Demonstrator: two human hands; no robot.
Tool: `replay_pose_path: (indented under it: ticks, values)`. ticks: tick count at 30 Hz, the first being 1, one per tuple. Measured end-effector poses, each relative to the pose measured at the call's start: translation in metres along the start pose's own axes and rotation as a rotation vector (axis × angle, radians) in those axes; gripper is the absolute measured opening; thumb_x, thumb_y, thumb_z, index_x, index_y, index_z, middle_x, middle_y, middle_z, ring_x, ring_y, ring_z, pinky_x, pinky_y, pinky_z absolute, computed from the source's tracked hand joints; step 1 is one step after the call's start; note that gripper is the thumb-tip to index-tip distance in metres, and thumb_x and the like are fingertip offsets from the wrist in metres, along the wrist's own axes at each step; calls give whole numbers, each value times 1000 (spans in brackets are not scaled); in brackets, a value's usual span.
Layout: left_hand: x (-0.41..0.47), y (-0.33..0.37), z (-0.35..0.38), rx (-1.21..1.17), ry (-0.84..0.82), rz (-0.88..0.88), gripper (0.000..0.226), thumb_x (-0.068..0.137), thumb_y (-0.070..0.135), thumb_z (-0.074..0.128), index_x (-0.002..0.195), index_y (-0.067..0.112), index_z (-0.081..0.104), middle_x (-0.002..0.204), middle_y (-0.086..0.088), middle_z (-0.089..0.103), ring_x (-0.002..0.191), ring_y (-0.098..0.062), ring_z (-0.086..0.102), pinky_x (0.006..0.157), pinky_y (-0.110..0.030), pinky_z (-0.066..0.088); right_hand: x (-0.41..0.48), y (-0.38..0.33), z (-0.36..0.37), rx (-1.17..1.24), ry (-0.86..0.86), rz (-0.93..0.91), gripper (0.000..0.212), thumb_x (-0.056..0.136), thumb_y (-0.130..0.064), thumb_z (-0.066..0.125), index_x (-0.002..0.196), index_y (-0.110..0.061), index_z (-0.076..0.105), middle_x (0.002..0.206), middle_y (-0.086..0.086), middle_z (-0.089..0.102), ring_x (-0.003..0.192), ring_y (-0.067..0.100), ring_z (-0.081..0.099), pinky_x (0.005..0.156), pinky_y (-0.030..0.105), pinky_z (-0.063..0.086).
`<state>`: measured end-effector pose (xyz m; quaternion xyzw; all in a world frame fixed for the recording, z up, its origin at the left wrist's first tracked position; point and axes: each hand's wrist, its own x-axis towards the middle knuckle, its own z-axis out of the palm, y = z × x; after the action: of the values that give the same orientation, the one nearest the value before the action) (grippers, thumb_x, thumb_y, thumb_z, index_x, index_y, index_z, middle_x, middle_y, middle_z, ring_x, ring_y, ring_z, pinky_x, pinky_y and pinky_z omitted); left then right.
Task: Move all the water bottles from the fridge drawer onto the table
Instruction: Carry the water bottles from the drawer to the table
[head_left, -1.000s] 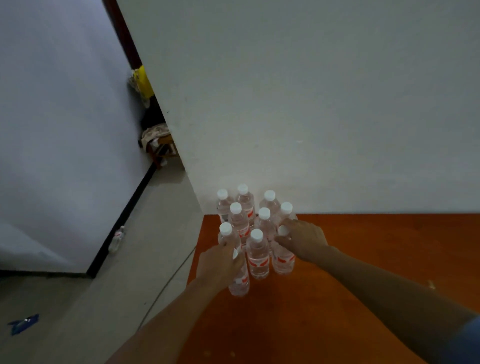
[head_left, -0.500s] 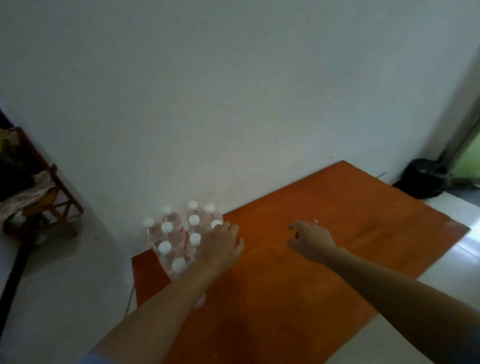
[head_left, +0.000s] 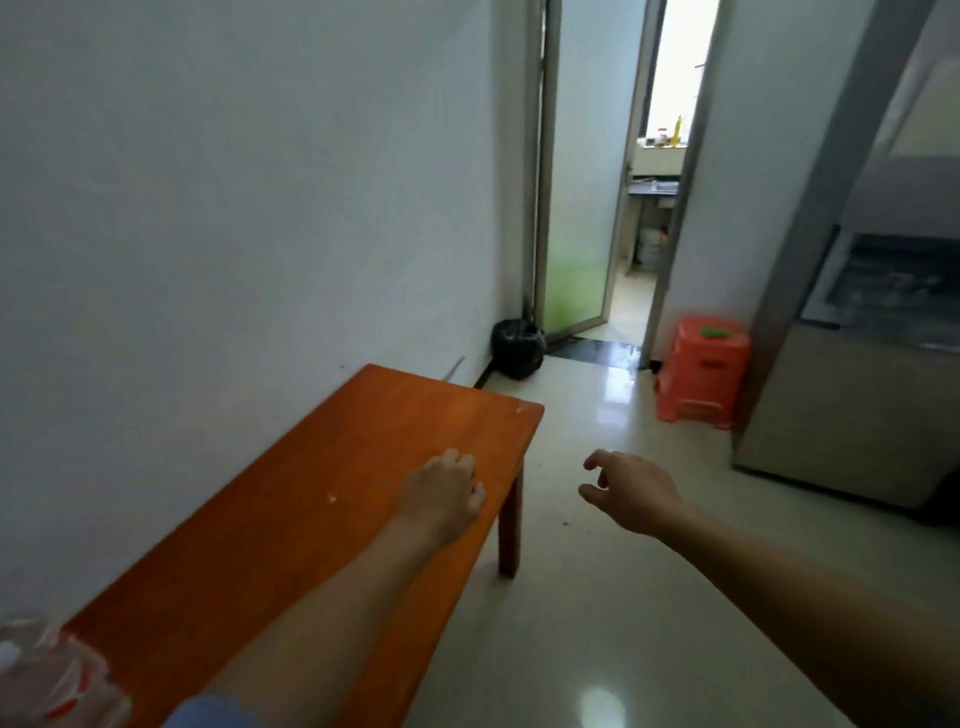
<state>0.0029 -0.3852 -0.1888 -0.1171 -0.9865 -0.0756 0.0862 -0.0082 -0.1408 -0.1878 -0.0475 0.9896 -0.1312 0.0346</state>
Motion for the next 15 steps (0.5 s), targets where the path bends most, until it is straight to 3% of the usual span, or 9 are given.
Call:
replay_pose_path:
  ticks: [3,8,11,15]
  values:
    - [46,81,25,-61,-1,74,19,93,37,49,93,20,56,91,1,56,77,-16,57,72,-33,55,-4,91,-27,1,31,90,44,90,-48,57,128,-27,53,112,-2,65,98,19,61,74,30,47]
    - [99,194,66,-136,-30,186,25,93,40,48,99,19,59,92,2,59,76,-14,58,72,-34,56,-10,216,-58,48,76,270,43,87,-47,60,124,-27,57,105,-3,68,92,17,62,72,29,47]
    - [132,236,80,-137,-36,252,26,93,40,47,100,18,59,93,1,59,78,-16,59,74,-36,56,-3,263,-66,61,104,336,42,86,-47,61,122,-26,58,91,-7,65,81,11,61,74,35,55]
    - [197,277,99,-96,-53,332,25,91,40,47,97,18,58,92,1,59,78,-18,57,73,-37,54,20,314,-72,66,117,400,40,87,-46,61,121,-26,57,96,-5,65,82,10,60,73,33,55]
